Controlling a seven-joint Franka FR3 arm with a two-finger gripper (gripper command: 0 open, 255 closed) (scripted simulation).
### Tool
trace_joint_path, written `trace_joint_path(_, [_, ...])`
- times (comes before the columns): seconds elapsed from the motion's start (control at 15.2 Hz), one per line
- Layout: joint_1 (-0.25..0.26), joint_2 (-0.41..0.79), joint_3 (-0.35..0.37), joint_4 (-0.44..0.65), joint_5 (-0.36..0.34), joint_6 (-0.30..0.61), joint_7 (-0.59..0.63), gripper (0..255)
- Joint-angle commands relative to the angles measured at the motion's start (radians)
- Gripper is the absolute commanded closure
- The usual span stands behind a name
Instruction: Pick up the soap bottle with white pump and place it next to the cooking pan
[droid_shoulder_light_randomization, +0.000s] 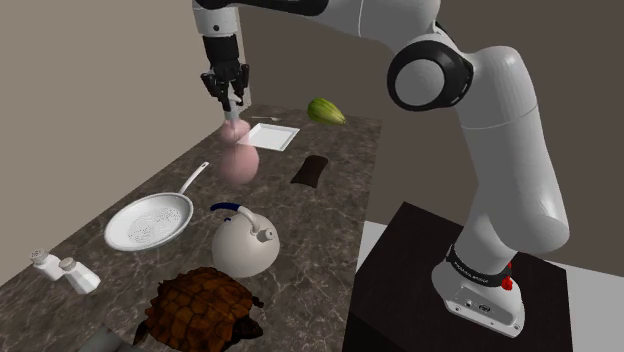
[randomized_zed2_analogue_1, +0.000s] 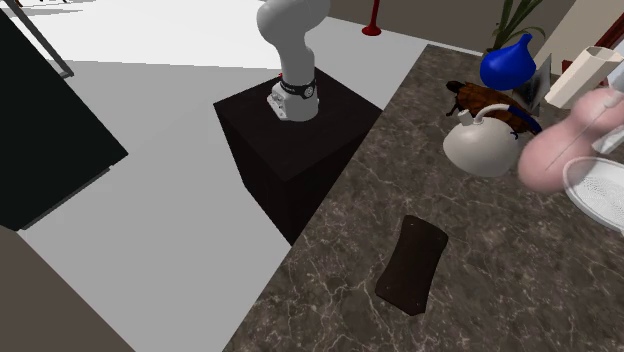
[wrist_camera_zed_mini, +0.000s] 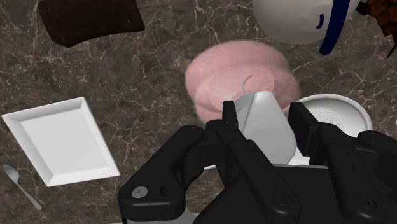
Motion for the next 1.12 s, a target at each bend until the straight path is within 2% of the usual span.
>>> trace_joint_path(0.0, [0.001,-0.010,0.000,-0.040,0.000,0.033,0.001,255])
trace_joint_path(0.46, [0.004,-0.064,0.000,-0.224,-0.002,0.162,0.001,255])
trace_joint_path(1.06, [0.005,-0.089,0.000,-0.386,-0.002,0.299,0.001,255])
